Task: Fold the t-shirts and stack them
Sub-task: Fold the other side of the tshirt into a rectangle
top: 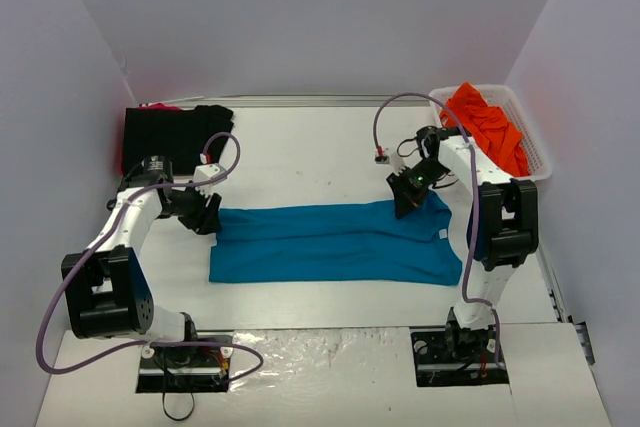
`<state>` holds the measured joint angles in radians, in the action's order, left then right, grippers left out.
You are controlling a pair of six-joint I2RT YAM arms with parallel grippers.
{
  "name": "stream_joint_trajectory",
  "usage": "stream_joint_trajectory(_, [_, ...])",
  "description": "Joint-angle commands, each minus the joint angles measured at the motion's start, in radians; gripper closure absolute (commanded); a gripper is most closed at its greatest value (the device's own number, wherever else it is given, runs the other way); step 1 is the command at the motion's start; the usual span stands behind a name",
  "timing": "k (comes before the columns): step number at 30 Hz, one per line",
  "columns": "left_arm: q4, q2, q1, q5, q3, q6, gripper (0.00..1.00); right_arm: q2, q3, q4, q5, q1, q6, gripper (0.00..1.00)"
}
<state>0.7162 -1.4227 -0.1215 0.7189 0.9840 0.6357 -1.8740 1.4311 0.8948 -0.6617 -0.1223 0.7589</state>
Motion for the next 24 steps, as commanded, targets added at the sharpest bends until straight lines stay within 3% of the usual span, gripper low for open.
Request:
stream_joint_trajectory(1, [0.015,0.047,-0.015,0.040,0.002,0.012,0.55,0.065,-0.040,0.070,-0.007,-0.028,-0.006,1.00])
stream_joint_trajectory(4, [0.012,0.045,-0.015,0.042,0.008,0.012,0.55,0.088,-0.057,0.064,0.007,-0.036,-0.009,1.00])
stream_joint_trajectory(6, [0.014,0.038,-0.017,0.045,0.012,0.009,0.55,0.084,-0.051,0.058,0.025,-0.036,-0.018,0.76])
stream_joint_trajectory(9, [0.012,0.041,-0.023,0.040,0.010,0.010,0.55,0.055,-0.022,0.037,0.045,-0.036,-0.039,0.68])
stream_joint_trajectory(24, [0.003,0.062,-0.093,0.036,-0.022,0.024,0.55,-0.169,0.092,-0.002,0.096,-0.027,-0.029,0.65])
